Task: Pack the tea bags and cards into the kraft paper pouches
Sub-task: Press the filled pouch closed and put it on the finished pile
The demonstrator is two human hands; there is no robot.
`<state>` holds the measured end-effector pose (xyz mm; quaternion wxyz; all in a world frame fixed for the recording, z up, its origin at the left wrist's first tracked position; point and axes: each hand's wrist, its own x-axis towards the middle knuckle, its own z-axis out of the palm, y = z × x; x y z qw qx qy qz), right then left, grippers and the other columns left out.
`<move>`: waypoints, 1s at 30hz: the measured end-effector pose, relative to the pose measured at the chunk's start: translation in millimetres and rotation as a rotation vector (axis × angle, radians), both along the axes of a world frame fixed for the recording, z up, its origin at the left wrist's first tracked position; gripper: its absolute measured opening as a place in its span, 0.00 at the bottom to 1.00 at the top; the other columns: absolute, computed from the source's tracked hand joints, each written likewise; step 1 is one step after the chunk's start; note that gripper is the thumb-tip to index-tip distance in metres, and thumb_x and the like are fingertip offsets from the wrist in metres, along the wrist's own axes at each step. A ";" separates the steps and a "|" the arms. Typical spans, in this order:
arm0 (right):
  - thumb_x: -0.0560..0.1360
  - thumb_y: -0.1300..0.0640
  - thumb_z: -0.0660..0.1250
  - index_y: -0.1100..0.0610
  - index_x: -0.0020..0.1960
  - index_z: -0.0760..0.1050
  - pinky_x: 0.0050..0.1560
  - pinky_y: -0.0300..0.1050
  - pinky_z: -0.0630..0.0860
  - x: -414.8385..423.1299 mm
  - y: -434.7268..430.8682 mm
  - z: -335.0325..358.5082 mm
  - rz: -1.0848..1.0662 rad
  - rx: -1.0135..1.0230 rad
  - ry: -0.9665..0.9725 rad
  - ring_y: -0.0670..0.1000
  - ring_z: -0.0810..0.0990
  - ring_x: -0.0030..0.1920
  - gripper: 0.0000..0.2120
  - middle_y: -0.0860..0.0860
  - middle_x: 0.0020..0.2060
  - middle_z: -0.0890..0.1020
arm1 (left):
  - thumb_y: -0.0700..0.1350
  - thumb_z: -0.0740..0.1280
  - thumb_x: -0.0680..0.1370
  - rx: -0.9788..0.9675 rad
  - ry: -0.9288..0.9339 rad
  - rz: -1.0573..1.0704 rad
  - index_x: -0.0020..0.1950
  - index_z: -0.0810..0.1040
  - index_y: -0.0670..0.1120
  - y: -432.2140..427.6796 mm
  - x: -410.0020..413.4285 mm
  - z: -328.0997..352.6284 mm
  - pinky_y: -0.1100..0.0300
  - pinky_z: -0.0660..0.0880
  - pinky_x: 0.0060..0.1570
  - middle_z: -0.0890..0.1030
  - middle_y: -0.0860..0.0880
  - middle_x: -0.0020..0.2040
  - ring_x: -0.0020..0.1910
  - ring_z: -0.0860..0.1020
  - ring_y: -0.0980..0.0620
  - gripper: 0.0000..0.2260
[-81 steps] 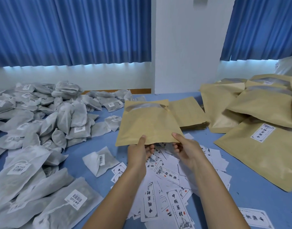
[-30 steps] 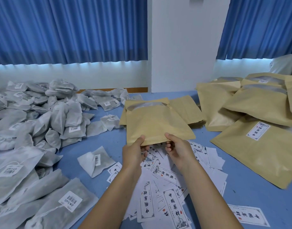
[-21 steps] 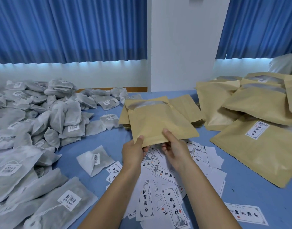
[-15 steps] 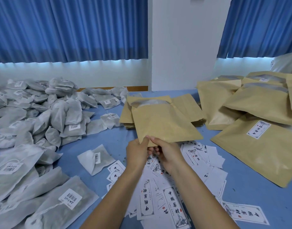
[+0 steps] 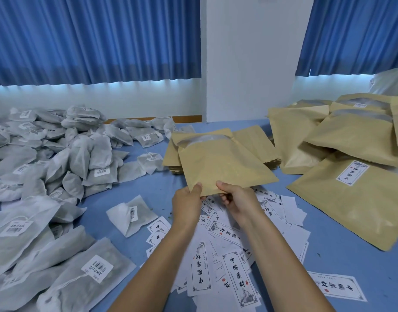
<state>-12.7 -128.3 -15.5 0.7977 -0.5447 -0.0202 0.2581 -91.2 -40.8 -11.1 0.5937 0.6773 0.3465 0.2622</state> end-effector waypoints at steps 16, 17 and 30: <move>0.73 0.69 0.69 0.62 0.42 0.75 0.24 0.35 0.65 16.6 -8.9 -3.6 -0.072 0.040 -0.001 0.47 0.68 0.27 0.05 0.53 0.33 0.76 | 0.46 0.63 0.79 -0.062 -0.041 0.023 0.33 0.72 0.45 4.9 -2.0 1.9 0.59 0.61 0.29 0.72 0.48 0.29 0.25 0.65 0.52 0.15; 0.73 0.69 0.69 0.61 0.42 0.75 0.24 0.35 0.65 17.5 -9.5 -3.9 -0.072 0.021 -0.010 0.47 0.68 0.27 0.05 0.52 0.33 0.76 | 0.46 0.63 0.79 -0.067 -0.037 0.022 0.33 0.72 0.45 5.0 -1.8 1.8 0.59 0.61 0.28 0.71 0.48 0.29 0.25 0.65 0.52 0.15; 0.76 0.65 0.67 0.61 0.44 0.75 0.23 0.36 0.67 28.9 -24.2 -5.1 -0.160 -0.030 -0.006 0.49 0.68 0.27 0.03 0.53 0.33 0.75 | 0.47 0.63 0.78 -0.079 -0.025 0.052 0.32 0.71 0.43 3.8 0.2 -2.2 0.58 0.60 0.31 0.71 0.48 0.29 0.26 0.65 0.50 0.16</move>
